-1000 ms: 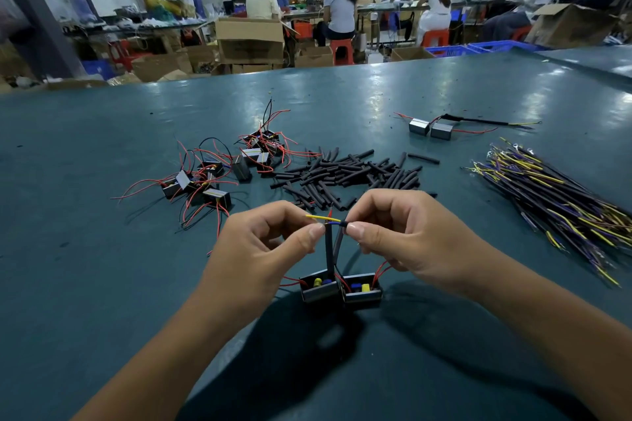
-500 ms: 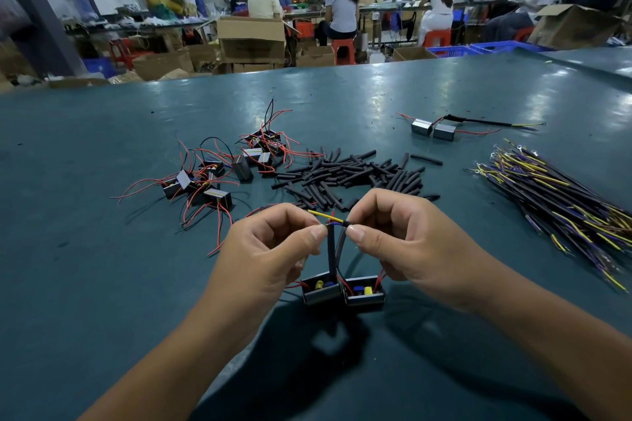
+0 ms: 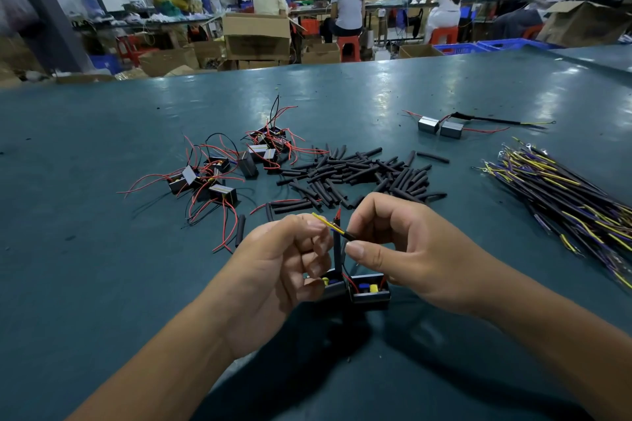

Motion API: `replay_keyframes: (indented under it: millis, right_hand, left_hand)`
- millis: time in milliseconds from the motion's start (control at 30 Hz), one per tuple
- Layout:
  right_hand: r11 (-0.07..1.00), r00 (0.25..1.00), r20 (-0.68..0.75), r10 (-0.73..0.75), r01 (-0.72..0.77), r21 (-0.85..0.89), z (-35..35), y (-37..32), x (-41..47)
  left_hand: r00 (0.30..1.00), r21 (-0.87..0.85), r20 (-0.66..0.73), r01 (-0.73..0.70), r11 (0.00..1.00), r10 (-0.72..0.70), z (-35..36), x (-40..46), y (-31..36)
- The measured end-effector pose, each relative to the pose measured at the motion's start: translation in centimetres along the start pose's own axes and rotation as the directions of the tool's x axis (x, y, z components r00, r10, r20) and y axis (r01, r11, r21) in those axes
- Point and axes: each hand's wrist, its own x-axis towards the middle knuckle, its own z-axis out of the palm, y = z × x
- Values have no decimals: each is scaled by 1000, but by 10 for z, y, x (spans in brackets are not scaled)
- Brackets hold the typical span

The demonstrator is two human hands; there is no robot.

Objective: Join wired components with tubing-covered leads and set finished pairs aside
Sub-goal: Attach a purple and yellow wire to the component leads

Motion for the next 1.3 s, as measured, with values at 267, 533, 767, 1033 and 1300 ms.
replay_keyframes:
  millis: [267, 533, 767, 1033, 1300]
  right_hand:
    - [1000, 999, -33, -22, 23, 12, 3, 3, 0]
    - [996, 997, -68, -24, 30, 88, 5, 4, -2]
    - [983, 997, -44, -55, 62, 171, 7, 1, -2]
    - [990, 997, -45, -67, 73, 122, 7, 0, -3]
    - [993, 990, -115, -81, 90, 82, 4, -3, -2]
  left_hand:
    - [999, -22, 2, -37, 999, 37, 2, -1, -1]
    - [998, 9, 34, -59, 998, 58, 0, 0, -3]
    - [977, 133, 35, -213, 968, 210, -1, 2, -8]
    - [968, 195, 12, -250, 948, 252, 0, 3, -9]
    - [916, 384, 23, -379, 842, 401, 0, 2, -7]
